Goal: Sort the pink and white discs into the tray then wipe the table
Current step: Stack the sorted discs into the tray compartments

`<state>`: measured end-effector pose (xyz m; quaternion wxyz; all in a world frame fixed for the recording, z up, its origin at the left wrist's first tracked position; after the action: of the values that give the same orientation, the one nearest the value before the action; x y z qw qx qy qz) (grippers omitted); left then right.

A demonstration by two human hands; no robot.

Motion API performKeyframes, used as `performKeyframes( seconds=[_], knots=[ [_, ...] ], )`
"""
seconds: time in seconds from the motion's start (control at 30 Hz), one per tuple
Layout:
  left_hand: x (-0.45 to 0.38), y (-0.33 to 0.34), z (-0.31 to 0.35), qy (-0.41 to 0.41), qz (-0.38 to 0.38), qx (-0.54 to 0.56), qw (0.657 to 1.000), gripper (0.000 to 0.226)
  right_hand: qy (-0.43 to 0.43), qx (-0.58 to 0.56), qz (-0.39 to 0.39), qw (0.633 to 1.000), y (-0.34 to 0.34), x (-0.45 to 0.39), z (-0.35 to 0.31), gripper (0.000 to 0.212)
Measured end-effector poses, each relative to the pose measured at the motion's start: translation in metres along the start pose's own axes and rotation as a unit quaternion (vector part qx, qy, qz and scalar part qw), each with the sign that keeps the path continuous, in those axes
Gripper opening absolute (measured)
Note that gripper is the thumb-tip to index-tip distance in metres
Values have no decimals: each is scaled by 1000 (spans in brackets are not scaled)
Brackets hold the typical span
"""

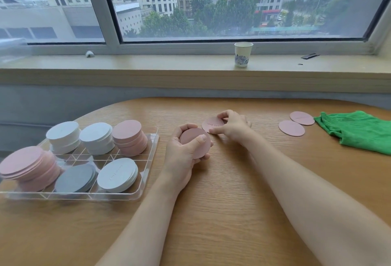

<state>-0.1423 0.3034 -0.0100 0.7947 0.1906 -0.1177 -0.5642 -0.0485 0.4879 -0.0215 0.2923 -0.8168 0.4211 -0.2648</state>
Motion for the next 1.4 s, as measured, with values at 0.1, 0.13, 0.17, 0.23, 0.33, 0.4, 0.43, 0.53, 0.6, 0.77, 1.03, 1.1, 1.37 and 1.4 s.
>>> performKeyframes(
  seconds=[0.1, 0.13, 0.17, 0.23, 0.33, 0.4, 0.43, 0.53, 0.6, 0.77, 1.03, 1.1, 1.37, 1.4],
  knots=[
    [-1, -1, 0, 6, 5, 5, 1000, 34, -69, -80, 42, 993, 0, 15, -2, 39],
    [-2, -1, 0, 7, 8, 4, 1000, 34, -92, -124, 54, 987, -1, 22, -1, 31],
    [-2, -1, 0, 8, 10, 4, 1000, 34, -109, -163, 64, 979, -2, 28, 0, 23],
    [-2, -1, 0, 10, 14, 4, 1000, 32, -127, -221, 85, 963, -6, 42, 3, 14],
    [-1, -1, -1, 9, 17, -6, 1000, 32, -138, -302, 100, 938, -11, 65, 13, 13],
    [1, 2, -2, 5, 4, -12, 1000, 31, -139, -354, 90, 921, -13, 83, 22, 14],
    [2, 5, -3, -1, -6, -14, 1000, 32, -141, -382, 79, 910, -13, 93, 25, 15],
    [4, 14, -7, -25, -30, -36, 999, 46, -159, -455, 38, 875, -14, 118, 29, 21],
    [5, 21, -10, -35, -65, -48, 996, 63, -177, -457, 21, 871, -13, 130, 27, 24],
    [10, 32, -14, -45, -116, -65, 990, 78, -195, -389, 47, 899, -7, 141, 18, 19],
    [11, 38, -20, -52, -152, -35, 986, 40, -189, -360, 65, 911, -10, 139, 23, 10],
    [12, 37, -21, -59, -141, -33, 988, 39, -168, -353, 85, 916, -22, 138, 32, 11],
    [14, 70, -36, -108, -143, -18, 984, 29, -91, 21, 191, 977, -98, 110, 112, 26],
    [13, 77, -38, -116, -148, -15, 982, 29, -72, 33, 187, 979, -105, 105, 122, 29]
  ],
)
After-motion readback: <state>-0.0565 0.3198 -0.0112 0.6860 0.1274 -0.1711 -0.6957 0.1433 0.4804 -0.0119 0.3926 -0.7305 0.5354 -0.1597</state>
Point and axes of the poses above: each hand's wrist, its own x-axis away from the middle knuckle, its own y-axis out of the palm, z = x × y, the point moved 4 cm from there along -x, towards the middle knuckle, and after that the axes turned 11 degrees about -z, right-handed, at the moved point
